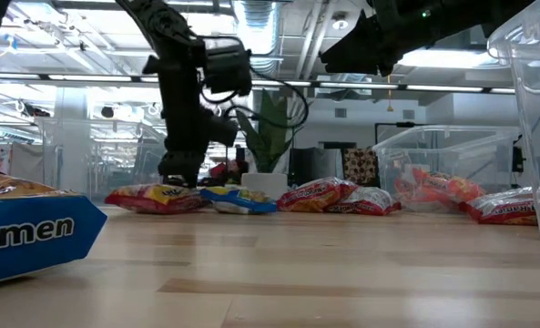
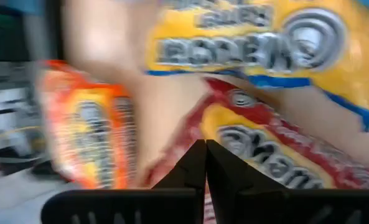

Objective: Sort Maruchan noodles
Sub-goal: Put the orange noodle pack in the top right transparent bin

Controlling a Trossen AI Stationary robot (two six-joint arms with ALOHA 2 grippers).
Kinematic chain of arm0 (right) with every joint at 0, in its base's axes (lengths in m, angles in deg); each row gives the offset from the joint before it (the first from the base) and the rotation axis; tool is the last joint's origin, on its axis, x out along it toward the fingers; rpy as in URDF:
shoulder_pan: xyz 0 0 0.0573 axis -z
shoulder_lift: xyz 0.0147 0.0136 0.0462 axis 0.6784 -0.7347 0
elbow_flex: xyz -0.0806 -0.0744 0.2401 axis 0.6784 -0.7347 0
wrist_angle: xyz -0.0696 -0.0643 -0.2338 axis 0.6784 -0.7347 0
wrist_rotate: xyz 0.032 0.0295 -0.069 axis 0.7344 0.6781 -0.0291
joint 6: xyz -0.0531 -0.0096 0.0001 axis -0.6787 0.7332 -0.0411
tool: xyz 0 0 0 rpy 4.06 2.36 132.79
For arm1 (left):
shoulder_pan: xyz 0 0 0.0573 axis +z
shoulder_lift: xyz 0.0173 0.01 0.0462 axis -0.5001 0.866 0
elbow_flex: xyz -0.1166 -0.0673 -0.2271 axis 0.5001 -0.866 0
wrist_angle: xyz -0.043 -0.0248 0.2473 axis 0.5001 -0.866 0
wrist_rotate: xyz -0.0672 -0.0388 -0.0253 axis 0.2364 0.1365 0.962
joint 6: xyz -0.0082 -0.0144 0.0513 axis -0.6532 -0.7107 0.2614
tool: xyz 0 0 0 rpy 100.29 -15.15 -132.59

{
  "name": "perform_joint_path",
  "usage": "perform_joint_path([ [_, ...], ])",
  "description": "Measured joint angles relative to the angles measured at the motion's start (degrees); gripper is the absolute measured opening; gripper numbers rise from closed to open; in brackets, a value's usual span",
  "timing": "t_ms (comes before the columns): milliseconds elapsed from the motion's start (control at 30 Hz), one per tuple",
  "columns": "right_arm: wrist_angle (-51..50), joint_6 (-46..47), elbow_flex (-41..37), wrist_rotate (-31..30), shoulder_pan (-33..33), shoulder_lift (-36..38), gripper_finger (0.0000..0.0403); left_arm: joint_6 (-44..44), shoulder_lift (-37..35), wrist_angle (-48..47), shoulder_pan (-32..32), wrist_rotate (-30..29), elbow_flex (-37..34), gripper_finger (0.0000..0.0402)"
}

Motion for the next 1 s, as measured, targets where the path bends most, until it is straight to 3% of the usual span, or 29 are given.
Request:
perform_joint_path([
  [67, 0.0, 0.0, 0.0, 0.0, 0.0, 0.0, 0.0226, 0.2, 0.0, -0.5, -0.2, -3.2, 1.6, 0.0],
  [233, -1.0, 0.0, 0.0, 0.0, 0.0, 0.0, 0.0226, 1.9, 0.0, -1.2, 1.9, -3.4, 4.8, 0.0],
  [567, -1.9, 0.0, 0.0, 0.0, 0.0, 0.0, 0.0226, 1.7, 0.0, 1.6, 14.9, -4.8, 5.2, 0.0],
  [800, -1.9, 0.0, 0.0, 0.0, 0.0, 0.0, 0.0226, 8.9, 0.0, 10.4, 21.2, 3.7, 5.2, 0.0],
  [1000, -1.9, 0.5, 0.0, 0.0, 0.0, 0.0, 0.0226, 11.2, 0.0, 10.8, 23.3, 7.6, 5.2, 0.0],
])
